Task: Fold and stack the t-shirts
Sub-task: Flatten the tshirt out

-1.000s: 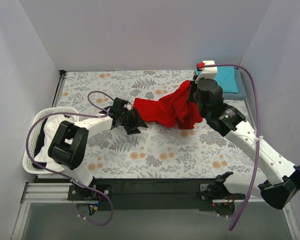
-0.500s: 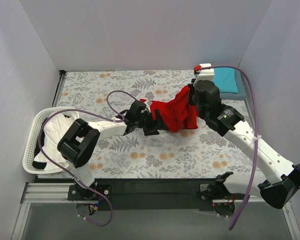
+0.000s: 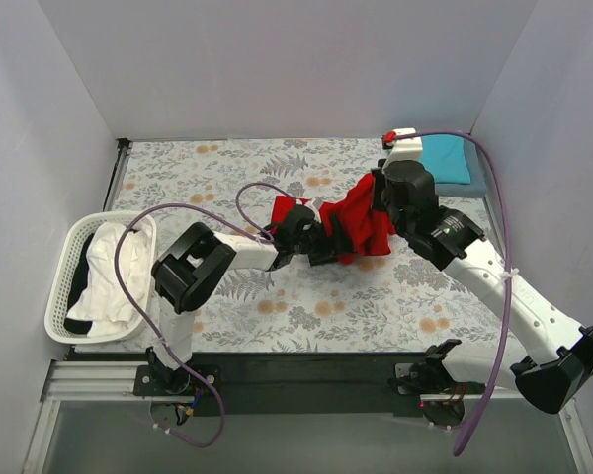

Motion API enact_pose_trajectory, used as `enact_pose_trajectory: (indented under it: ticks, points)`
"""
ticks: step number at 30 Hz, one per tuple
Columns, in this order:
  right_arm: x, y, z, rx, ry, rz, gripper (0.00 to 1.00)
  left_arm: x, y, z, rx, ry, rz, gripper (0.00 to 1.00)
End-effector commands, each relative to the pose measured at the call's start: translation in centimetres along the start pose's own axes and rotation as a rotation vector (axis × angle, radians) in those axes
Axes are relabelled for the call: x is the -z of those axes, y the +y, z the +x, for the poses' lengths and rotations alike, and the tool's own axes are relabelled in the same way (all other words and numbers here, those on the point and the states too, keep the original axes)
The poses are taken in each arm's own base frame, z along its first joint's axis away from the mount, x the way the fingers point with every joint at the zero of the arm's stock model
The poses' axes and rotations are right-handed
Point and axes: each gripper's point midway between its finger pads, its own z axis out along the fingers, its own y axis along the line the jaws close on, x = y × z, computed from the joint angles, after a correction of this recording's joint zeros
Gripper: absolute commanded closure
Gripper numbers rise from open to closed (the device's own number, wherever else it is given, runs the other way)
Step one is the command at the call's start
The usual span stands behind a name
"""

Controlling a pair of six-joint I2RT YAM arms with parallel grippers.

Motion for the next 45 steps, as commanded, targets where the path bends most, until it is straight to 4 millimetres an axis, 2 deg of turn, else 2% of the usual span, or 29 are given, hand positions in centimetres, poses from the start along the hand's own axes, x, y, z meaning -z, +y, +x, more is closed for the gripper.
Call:
enact_pose_trajectory:
  ticks: [1, 4, 5, 7, 8, 11, 13, 14, 16, 17, 19, 20, 21, 23, 25, 29, 30, 32, 33, 34, 35, 37, 38, 39, 40, 41, 42, 43, 45]
  points:
    - [1.1, -0.3, -1.8, -0.051, -0.064, -0.012, 0.99, -1.0, -2.2, -1.2, 0.006, -0.077, 0.083, 0.24]
    - [1.2, -0.5, -1.9, -0.051, -0.064, -0.012, 0.99, -1.4, -2.1, -1.5, 0.037, -0.104, 0.09, 0.35]
    - [1.3, -0.4, -1.9, -0.052, -0.063, -0.017, 0.99, -1.3, -2.1, -1.8, 0.043, -0.117, 0.082, 0.48]
    - [1.5, -0.6, -1.9, -0.053, -0.064, -0.011, 0.99, -0.9, -2.5, -3.0, 0.041, -0.17, 0.063, 0.62]
    - [1.5, -0.7, -1.8, -0.05, -0.061, -0.008, 0.99, -0.7, -2.4, -3.4, 0.043, -0.183, 0.034, 0.8]
    - [1.7, -0.9, -1.7, -0.052, -0.062, -0.001, 0.99, 1.3, -3.1, -5.6, 0.029, -0.267, -0.024, 1.0]
    - [1.8, -1.1, -1.7, -0.053, -0.065, 0.006, 0.99, 3.1, -2.8, -7.6, 0.032, -0.354, -0.09, 1.0]
    - [1.8, -1.2, -1.8, -0.055, -0.068, 0.01, 0.99, 5.1, -3.5, -8.2, 0.033, -0.382, -0.115, 1.0]
    - [2.1, -1.5, -2.1, -0.056, -0.078, 0.018, 0.99, 7.7, -2.8, -9.4, 0.047, -0.445, -0.187, 1.0]
    - [2.3, -1.7, -2.2, -0.058, -0.082, 0.018, 0.99, 10.7, -2.9, -10.1, 0.051, -0.494, -0.236, 1.0]
    - [2.9, -1.9, -2.8, -0.069, -0.099, 0.014, 0.99, 14.0, -2.9, -11.1, 0.069, -0.544, -0.278, 1.0]
    - [3.1, -2.0, -3.0, -0.072, -0.105, 0.01, 0.99, 16.0, -1.8, -11.6, 0.069, -0.559, -0.33, 1.0]
    - [3.4, -2.0, -3.1, -0.077, -0.11, 0.003, 0.99, 19.1, -3.5, -12.4, 0.064, -0.612, -0.296, 1.0]
    - [4.5, -1.9, -3.5, -0.098, -0.126, -0.029, 0.99, 23.1, -3.3, -13.7, 0.046, -0.673, -0.335, 1.0]
    - [5.6, -2.1, -3.6, -0.121, -0.142, -0.059, 0.99, 28.2, -5.5, -15.2, 0.025, -0.766, -0.3, 1.0]
    - [6.5, -2.9, -2.5, -0.157, -0.148, -0.051, 0.97, 32.1, -7.8, -18.0, -0.051, -0.809, -0.265, 1.0]
    - [6.4, -3.1, -2.1, -0.162, -0.144, -0.041, 0.93, 32.0, -8.1, -18.5, -0.069, -0.794, -0.257, 1.0]
    - [5.5, -3.5, -0.5, -0.152, -0.113, 0.001, 0.86, 29.9, -7.6, -19.5, -0.086, -0.699, -0.244, 1.0]
    - [5.2, -3.5, 0.0, -0.152, -0.099, 0.012, 0.73, 28.8, -7.1, -19.7, -0.084, -0.656, -0.246, 1.0]
    - [4.5, -3.7, 0.8, -0.154, -0.077, 0.036, 0.68, 27.8, -7.0, -19.6, -0.07, -0.602, -0.225, 1.0]
    - [3.8, -4.1, 1.4, -0.157, -0.06, 0.055, 0.55, 26.2, -5.9, -19.9, -0.053, -0.558, -0.241, 1.0]
    - [2.2, -3.9, 3.4, -0.159, 0.01, 0.054, 0.42, 25.1, -4.8, -20.2, -0.026, -0.507, -0.229, 1.0]
    - [1.4, -4.9, 3.9, -0.177, 0.031, 0.076, 0.3, 23.5, -3.1, -20.5, 0.007, -0.465, -0.255, 1.0]
    - [0.9, -4.9, 4.5, -0.18, 0.057, 0.068, 0.25, 23.0, -2.1, -20.8, 0.028, -0.448, -0.264, 1.0]
    - [0.0, -4.4, 5.5, -0.183, 0.103, 0.031, 0.23, 22.7, -0.3, -21.7, 0.061, -0.437, -0.278, 0.93]
    - [-0.5, -4.5, 5.9, -0.177, 0.123, 0.027, 0.22, 21.9, 0.2, -21.6, 0.076, -0.385, -0.25, 0.9]
    - [-0.8, -4.1, 6.2, -0.16, 0.14, 0.003, 0.22, 20.3, 2.4, -21.7, 0.118, -0.334, -0.27, 0.89]
    - [-1.2, -2.7, 7.0, -0.143, 0.18, -0.062, 0.22, 20.2, 2.7, -22.3, 0.128, -0.326, -0.259, 0.84]
    - [-1.5, -1.0, 7.8, -0.115, 0.212, -0.15, 0.26, 19.4, 3.8, -22.7, 0.136, -0.316, -0.273, 0.83]
